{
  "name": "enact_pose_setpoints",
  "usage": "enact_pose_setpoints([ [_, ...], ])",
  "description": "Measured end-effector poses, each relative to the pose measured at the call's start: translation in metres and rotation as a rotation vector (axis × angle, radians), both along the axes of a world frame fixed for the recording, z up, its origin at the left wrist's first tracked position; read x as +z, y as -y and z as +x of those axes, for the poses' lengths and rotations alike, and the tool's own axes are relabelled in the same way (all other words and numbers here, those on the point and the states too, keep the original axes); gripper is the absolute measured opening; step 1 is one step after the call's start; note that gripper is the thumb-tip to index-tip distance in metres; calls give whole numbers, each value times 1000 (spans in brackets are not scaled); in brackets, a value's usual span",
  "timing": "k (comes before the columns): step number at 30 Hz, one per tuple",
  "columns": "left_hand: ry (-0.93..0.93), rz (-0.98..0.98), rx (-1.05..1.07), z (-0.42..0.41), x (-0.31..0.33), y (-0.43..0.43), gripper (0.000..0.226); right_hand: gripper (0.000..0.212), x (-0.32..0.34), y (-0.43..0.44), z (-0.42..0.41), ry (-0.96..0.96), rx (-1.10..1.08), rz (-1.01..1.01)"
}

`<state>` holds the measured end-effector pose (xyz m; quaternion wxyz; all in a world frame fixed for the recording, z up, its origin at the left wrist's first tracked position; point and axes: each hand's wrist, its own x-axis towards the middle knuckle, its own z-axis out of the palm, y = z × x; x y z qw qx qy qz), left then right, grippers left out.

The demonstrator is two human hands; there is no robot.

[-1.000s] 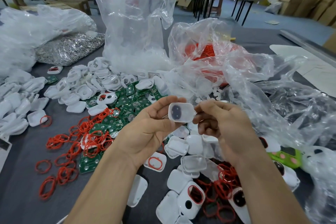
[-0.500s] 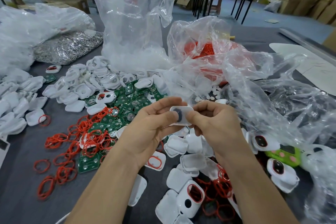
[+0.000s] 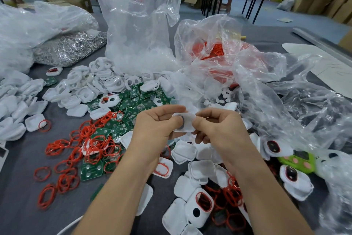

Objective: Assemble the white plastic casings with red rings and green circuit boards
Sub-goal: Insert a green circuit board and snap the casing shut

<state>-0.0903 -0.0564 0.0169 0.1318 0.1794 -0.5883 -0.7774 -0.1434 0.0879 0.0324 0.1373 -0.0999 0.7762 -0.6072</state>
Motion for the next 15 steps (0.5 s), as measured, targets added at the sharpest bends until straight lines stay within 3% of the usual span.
enact_pose_setpoints([
  [6, 58, -252, 70, -1, -6, -6, 27, 14, -5, 6, 4, -187, -156, 228],
  [10, 121, -327, 109, -3, -8, -7, 28, 13, -7, 8, 5, -168, -182, 238],
  [15, 202, -486, 210, -1, -8, -5, 12, 10, -9, 6, 2, -97, -178, 199],
])
